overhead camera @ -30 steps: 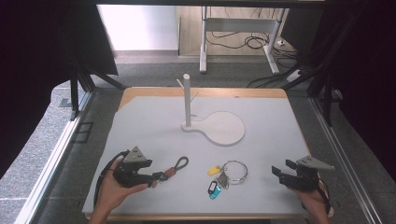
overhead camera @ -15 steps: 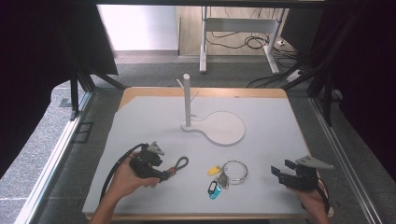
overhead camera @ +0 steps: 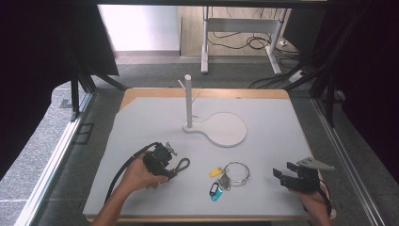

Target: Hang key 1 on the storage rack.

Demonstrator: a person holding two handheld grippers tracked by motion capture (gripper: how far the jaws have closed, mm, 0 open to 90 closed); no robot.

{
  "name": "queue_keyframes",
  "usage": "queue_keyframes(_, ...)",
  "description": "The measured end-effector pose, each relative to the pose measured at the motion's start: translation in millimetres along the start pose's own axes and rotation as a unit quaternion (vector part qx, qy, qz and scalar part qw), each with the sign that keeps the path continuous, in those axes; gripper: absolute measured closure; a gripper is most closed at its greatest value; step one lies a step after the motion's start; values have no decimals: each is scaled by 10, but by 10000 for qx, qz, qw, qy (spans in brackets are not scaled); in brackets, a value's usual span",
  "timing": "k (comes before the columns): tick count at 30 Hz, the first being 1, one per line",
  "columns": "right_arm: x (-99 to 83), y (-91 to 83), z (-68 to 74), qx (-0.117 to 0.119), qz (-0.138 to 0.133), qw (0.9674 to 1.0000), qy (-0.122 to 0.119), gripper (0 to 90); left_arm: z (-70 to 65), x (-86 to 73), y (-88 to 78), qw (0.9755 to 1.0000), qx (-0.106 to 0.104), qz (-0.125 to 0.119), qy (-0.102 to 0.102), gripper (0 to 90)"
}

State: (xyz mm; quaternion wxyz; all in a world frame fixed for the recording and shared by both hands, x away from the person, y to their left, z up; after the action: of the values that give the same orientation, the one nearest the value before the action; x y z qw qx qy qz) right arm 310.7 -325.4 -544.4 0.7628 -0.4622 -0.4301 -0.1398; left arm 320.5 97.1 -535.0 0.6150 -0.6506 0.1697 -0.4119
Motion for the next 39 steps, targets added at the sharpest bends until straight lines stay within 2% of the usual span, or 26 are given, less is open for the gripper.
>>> queue_keyframes(4, -6, 16, 0, 12, 21, 10000, -4, 310, -2, 20, 60, 9999, -40, 123, -16, 519)
queue_keyframes(8, -11, 26, 3, 18, 40, 10000, 0, 310, -31, 40, 100, 9998, -34, 199, 59, 530)
queue_keyframes(13, -11, 25, 0, 14, 23, 10000, 7, 310, -58, 41, 154, 9991, 143, 359, 197, 543)
queue_keyframes(16, -16, 18, -13, 7, 40, 10000, 28, 310, -67, 42, 154, 9981, 193, 464, 362, 570)
queue_keyframes(21, -21, 28, -22, -16, 46, 10000, 46, 310, -95, 54, 153, 9974, 173, 541, 444, 645)
queue_keyframes(27, -22, 35, 4, -6, 92, 10000, 22, 310, -81, 65, 157, 9971, 50, 631, 434, 663)
queue_keyframes(35, -22, 20, -15, -47, 74, 9999, 77, 311, -55, 68, 150, 9971, -35, 596, 461, 671)
queue_keyframes(37, -21, 15, -24, -60, 59, 9999, 70, 312, -22, 71, 124, 9978, -26, 513, 409, 672)
queue_keyframes(38, -20, 5, -36, -74, 48, 9999, 88, 312, 9, 87, 49, 9990, -171, 330, 267, 672)
queue_keyframes(39, -20, 1, -41, -84, 40, 9999, 109, 312, 26, 98, 1, 9992, -253, 225, 219, 672)
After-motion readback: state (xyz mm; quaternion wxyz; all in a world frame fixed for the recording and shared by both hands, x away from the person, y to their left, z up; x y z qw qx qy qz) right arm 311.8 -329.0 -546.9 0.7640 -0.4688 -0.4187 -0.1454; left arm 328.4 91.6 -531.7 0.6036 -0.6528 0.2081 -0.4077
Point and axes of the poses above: each handheld gripper's, and its own axes: y roughly forward along the jaws, x roughly out of its top, z roughly to its left, the point moved 7 cm from there along y, roughly forward along the jaws, and after that the axes turned 10 degrees about x, right-handed, at the moved point
